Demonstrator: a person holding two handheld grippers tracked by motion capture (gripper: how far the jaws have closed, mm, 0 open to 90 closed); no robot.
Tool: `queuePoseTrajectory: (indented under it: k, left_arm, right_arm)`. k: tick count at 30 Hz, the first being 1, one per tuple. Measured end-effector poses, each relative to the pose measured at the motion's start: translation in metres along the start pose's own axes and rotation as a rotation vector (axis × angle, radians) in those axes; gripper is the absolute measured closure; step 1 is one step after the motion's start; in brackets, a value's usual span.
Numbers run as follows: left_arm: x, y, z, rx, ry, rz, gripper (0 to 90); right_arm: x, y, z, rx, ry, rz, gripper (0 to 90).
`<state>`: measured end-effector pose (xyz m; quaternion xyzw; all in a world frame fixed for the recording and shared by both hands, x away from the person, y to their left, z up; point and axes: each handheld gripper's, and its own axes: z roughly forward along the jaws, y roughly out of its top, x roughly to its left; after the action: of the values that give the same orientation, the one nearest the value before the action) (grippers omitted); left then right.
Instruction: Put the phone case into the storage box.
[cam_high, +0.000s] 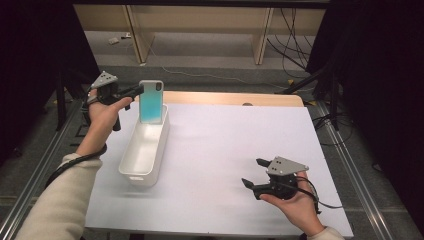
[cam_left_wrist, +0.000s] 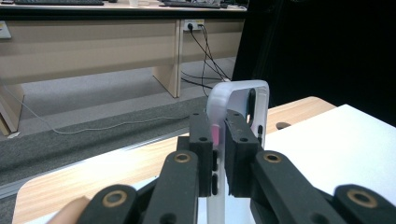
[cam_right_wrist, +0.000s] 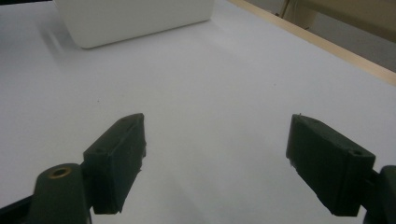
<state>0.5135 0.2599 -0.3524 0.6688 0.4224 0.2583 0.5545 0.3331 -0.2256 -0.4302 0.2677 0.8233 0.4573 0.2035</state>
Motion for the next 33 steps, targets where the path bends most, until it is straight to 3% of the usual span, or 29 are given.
queuePoseTrajectory:
  k: [10,16,23,26,27,33]
  left_arm:
    - [0.003,-0.001,0.001,0.005,0.004,0.001,82.5]
    - [0.003,-0.001,0.002,0.002,0.004,-0.005,82.6]
    - [0.003,-0.001,0.002,0.002,0.006,0.001,82.6]
    - [0.004,-0.001,0.003,0.000,0.003,0.000,82.6]
    - [0.004,-0.001,0.004,0.000,0.002,0.000,82.5]
    - [0.004,-0.003,0.006,0.003,0.001,0.000,82.6]
  right_arm:
    - [0.000,-0.001,-0.004,-0.023,0.000,0.010,21.1]
    - [-0.002,-0.002,-0.010,-0.033,0.012,0.044,20.7]
    - [-0.007,-0.005,-0.016,-0.087,-0.006,0.083,18.9]
    - [-0.008,-0.006,-0.018,-0.079,-0.018,0.089,18.2]
    - [-0.008,-0.006,-0.017,-0.105,-0.018,0.092,18.0]
    - [-0.009,-0.008,-0.021,-0.094,-0.018,0.112,17.5]
